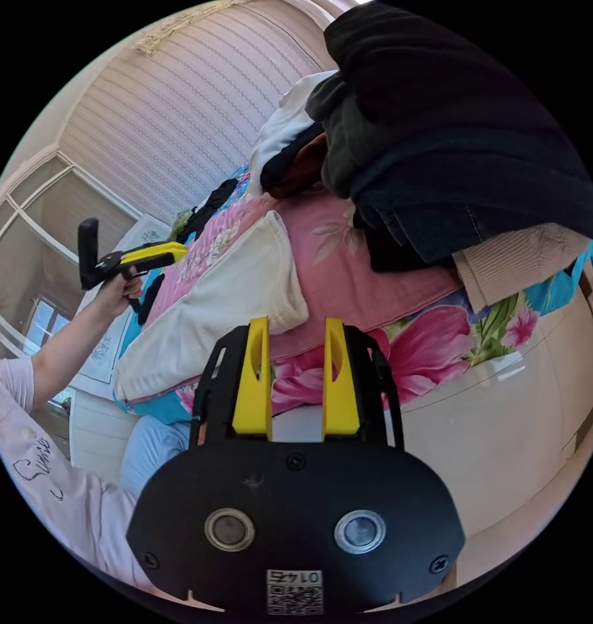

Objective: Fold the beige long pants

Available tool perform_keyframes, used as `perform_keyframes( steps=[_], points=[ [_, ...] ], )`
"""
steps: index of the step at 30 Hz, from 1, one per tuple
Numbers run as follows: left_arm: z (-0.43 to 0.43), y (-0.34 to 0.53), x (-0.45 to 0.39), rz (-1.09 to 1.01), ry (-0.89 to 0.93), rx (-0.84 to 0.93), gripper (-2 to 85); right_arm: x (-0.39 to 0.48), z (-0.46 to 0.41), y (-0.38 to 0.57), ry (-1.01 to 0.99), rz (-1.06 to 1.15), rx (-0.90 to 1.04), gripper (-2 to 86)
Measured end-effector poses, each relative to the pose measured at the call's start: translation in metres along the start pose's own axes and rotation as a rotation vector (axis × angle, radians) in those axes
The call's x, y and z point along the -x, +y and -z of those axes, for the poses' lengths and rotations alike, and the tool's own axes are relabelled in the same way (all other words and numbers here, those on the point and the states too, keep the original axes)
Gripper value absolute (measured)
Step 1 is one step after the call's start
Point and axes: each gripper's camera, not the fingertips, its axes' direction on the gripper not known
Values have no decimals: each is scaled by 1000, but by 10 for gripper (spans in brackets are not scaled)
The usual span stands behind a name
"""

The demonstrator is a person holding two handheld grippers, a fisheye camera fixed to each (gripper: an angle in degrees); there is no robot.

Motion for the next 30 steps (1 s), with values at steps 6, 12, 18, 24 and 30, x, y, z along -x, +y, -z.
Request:
perform_keyframes(
  steps=[6,12,18,24,30],
  points=[
    [-93,-38,-7,-19,-21,201,56,-26,-5,10,-96,24,2,97],
    [-62,-32,-10,27,28,91,-6,-31,-8,12,-105,88,-5,64],
    [0,-21,-3,1,-47,11,-9,-12,6,1,-131,176,-56,41],
    [-69,-40,13,32,-101,123,-8,-9,-25,-36,-127,158,43,27],
    [-107,-18,4,148,-54,126,-2,-5,-50,-63,-75,122,168,20]
  ],
)
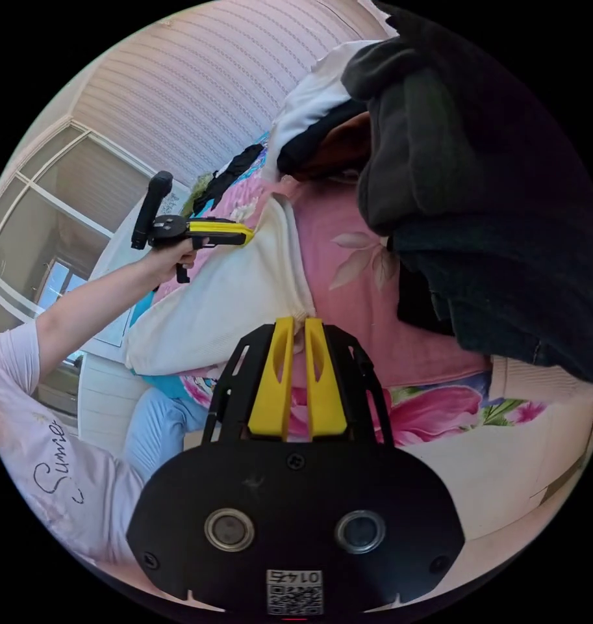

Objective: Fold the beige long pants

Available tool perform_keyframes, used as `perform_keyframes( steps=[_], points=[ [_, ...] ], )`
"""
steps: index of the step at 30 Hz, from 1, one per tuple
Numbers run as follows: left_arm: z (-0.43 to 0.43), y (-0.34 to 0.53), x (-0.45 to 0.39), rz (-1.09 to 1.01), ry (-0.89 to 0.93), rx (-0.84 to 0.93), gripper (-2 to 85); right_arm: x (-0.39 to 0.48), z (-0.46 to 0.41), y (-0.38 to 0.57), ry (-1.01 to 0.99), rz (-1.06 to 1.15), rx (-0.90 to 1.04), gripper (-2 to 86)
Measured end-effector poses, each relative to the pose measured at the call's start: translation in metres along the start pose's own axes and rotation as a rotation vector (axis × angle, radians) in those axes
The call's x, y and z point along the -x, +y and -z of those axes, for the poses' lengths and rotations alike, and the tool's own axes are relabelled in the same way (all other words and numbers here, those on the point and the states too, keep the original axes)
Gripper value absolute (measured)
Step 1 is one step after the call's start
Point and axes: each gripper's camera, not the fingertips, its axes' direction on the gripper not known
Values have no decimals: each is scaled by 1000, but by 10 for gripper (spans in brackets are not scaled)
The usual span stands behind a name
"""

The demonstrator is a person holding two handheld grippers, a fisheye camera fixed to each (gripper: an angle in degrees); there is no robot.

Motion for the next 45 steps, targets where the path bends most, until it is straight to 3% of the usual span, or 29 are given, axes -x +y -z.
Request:
perform_keyframes(
  steps=[2,6,10,13,16,18,20,23,26,28,31,36,40,43,45],
  points=[
    [21,17,7,16,60,-80,-1,12,4,-2,27,-1,19,20],
    [93,96,6,-5,-113,-237,-4,26,-3,-4,62,26,24,22],
    [127,214,-10,47,-183,-228,-9,59,6,-9,199,40,12,9],
    [125,309,-38,195,-147,-164,-10,120,-6,-30,192,225,13,0],
    [111,373,-61,401,-195,-59,-10,206,-58,-61,166,465,120,-2],
    [101,409,-68,585,-174,-85,-10,262,-99,-74,146,618,205,-3],
    [99,425,-68,671,-103,-152,-10,333,-146,-90,106,790,278,-3],
    [105,433,-68,662,-169,-241,-10,404,-192,-111,134,936,315,-4],
    [96,440,-62,673,-247,-290,-10,454,-231,-133,175,1007,348,-4],
    [69,447,-55,705,-186,-242,-10,473,-260,-144,198,1009,389,-4],
    [48,466,-60,737,-186,-329,-10,474,-331,-149,278,959,560,-5],
    [66,473,-58,732,-120,-301,-10,479,-331,-171,198,965,640,-6],
    [63,477,-73,711,-145,-307,-10,500,-313,-192,176,1000,509,-5],
    [45,480,-72,701,-127,-301,-10,487,-364,-187,270,968,639,-4],
    [46,480,-68,698,-85,-290,-10,478,-365,-192,234,890,598,-5]
  ],
)
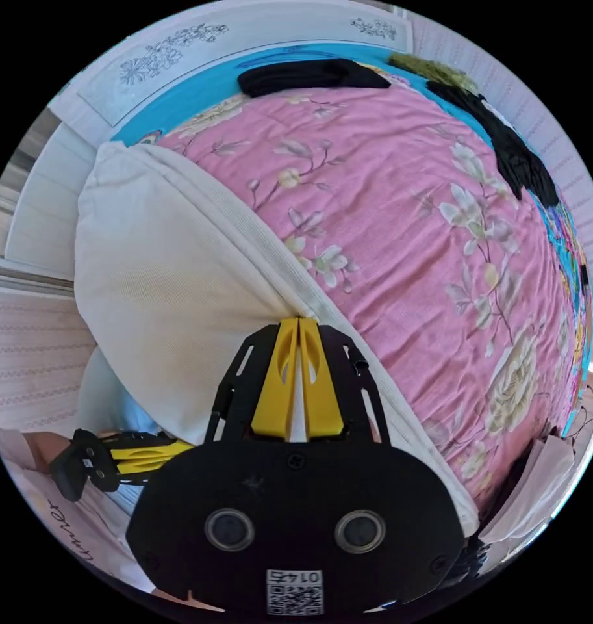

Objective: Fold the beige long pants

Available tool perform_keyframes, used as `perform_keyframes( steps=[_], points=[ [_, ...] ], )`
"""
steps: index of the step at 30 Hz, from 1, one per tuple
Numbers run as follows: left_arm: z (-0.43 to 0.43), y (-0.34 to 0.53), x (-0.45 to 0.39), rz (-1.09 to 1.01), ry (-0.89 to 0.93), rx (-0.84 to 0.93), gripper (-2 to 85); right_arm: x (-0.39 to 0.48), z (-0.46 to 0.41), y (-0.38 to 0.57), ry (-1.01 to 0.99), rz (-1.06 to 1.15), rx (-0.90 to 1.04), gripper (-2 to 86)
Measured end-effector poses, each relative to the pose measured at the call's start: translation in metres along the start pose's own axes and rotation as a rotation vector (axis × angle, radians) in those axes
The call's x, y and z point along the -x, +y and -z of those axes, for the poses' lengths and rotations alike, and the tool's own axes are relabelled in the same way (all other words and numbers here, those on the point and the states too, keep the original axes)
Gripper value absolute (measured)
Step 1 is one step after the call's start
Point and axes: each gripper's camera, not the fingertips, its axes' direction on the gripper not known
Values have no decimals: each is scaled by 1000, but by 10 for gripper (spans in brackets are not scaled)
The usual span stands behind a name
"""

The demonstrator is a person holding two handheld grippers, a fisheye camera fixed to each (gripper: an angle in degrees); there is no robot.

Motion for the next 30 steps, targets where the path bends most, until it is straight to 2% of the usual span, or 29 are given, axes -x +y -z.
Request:
perform_keyframes(
  steps=[3,7,9,11,14,15,18,20,22,25,27,30],
  points=[
    [6,6,2,27,39,-55,-10,-19,3,20,-114,-50,-71,-4],
    [22,-2,-8,-9,77,-90,-9,-36,46,130,-193,-202,-481,-3],
    [31,-9,-21,-84,74,-142,-8,-40,51,202,-196,-347,-634,-2],
    [35,-20,-32,-136,71,-160,-5,-44,33,303,-202,-641,-793,0],
    [42,-46,-46,-178,88,-216,15,-42,0,400,-347,-828,-977,6],
    [42,-59,-52,-201,100,-234,34,-41,-5,414,-343,-850,-990,9],
    [31,-98,-73,-275,127,-198,71,-41,-18,473,-149,-1072,-1042,35],
    [22,-125,-84,-281,170,-165,81,-52,-20,507,-49,-1181,-1105,103],
    [15,-152,-97,-289,204,-170,88,-66,-23,524,-33,-1219,-1095,133],
    [-1,-193,-130,-359,156,-210,132,-81,-39,547,-43,-1286,-1028,153],
    [-22,-227,-161,-429,152,-186,161,-84,-53,560,-102,-1321,-1065,160],
    [-51,-265,-196,-464,220,-123,159,-98,-70,561,-146,-1370,-965,173]
  ],
)
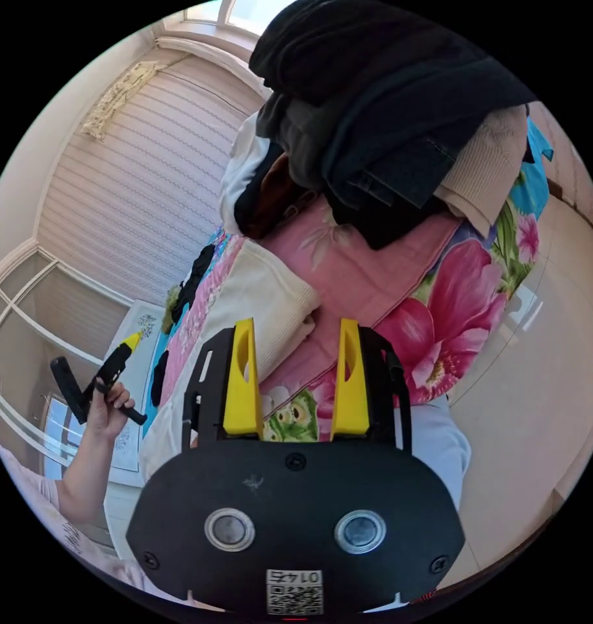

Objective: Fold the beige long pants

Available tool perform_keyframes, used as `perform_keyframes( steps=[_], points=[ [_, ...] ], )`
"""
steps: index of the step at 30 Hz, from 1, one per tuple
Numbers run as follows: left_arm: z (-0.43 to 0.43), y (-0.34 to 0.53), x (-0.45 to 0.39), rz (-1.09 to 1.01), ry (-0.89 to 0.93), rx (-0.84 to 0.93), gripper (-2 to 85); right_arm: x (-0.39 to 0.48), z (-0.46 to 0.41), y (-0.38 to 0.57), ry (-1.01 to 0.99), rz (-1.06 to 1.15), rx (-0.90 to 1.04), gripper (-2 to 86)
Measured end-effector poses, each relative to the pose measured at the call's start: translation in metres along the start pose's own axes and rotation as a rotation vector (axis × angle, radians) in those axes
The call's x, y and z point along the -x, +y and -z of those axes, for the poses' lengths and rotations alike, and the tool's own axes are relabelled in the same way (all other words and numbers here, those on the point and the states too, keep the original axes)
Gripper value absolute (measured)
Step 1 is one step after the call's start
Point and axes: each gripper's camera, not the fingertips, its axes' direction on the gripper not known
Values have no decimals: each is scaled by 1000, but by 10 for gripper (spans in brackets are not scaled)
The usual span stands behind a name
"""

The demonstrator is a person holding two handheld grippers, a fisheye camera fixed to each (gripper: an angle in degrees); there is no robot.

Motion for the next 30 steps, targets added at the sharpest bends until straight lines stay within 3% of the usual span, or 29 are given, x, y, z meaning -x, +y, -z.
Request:
perform_keyframes(
  steps=[3,6,9,15,19,23,27,30],
  points=[
    [-43,-37,-8,-6,119,103,146,1,-15,1,52,56,53,176],
    [-78,-67,-23,-71,119,154,149,7,-16,6,111,128,49,144],
    [-101,-93,-42,-159,110,185,164,-1,-9,12,41,158,-22,127],
    [-148,-133,-67,-233,109,285,192,-11,-28,13,83,143,70,130],
    [-185,-149,-58,-126,107,389,198,-7,-32,18,103,198,82,97],
    [-206,-169,-45,-23,119,381,190,-15,-30,21,19,191,80,76],
    [-243,-163,-58,-184,105,583,168,-20,-31,24,-7,162,77,75],
    [-243,-162,-51,-174,153,562,161,-25,-34,24,-36,129,89,79]
  ],
)
